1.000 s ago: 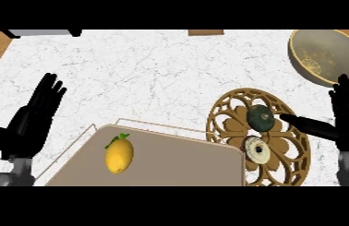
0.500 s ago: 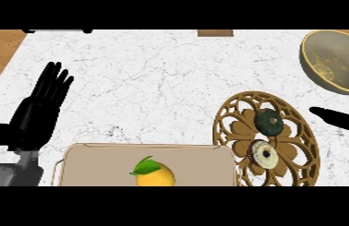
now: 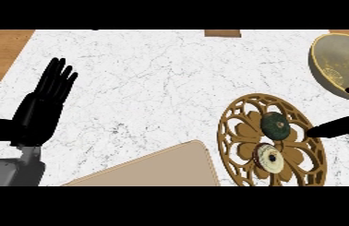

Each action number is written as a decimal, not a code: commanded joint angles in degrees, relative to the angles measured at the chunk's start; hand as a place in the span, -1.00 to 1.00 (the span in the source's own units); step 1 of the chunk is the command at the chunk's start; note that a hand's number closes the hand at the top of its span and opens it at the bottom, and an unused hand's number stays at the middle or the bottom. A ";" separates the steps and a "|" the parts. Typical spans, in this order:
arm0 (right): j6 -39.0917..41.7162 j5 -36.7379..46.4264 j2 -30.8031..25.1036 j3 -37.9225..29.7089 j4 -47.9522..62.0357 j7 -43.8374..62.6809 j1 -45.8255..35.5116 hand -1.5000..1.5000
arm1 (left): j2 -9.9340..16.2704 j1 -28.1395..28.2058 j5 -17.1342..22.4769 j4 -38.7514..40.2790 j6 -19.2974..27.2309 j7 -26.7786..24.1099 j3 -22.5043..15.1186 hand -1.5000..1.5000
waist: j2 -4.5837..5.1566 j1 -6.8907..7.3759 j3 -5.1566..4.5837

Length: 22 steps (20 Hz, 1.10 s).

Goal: Pick the squash from the placemat and place it in the bowl

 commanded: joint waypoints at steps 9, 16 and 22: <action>13.47 -16.10 -2.35 3.27 -0.06 24.41 -17.42 -1.00 | -0.54 1.41 -0.05 2.87 -2.54 -2.37 2.21 0.00 | -0.37 -1.33 0.28; 6.42 -13.93 2.66 7.88 0.53 24.06 -17.18 -1.00 | -1.86 1.79 -1.25 -0.46 -0.48 0.06 1.51 0.00 | -0.43 -1.55 0.36; 1.31 -8.94 2.25 11.08 -5.76 25.01 -14.23 -1.00 | -3.29 4.18 -3.15 1.31 -1.35 -3.47 1.60 0.00 | -0.67 -2.40 0.32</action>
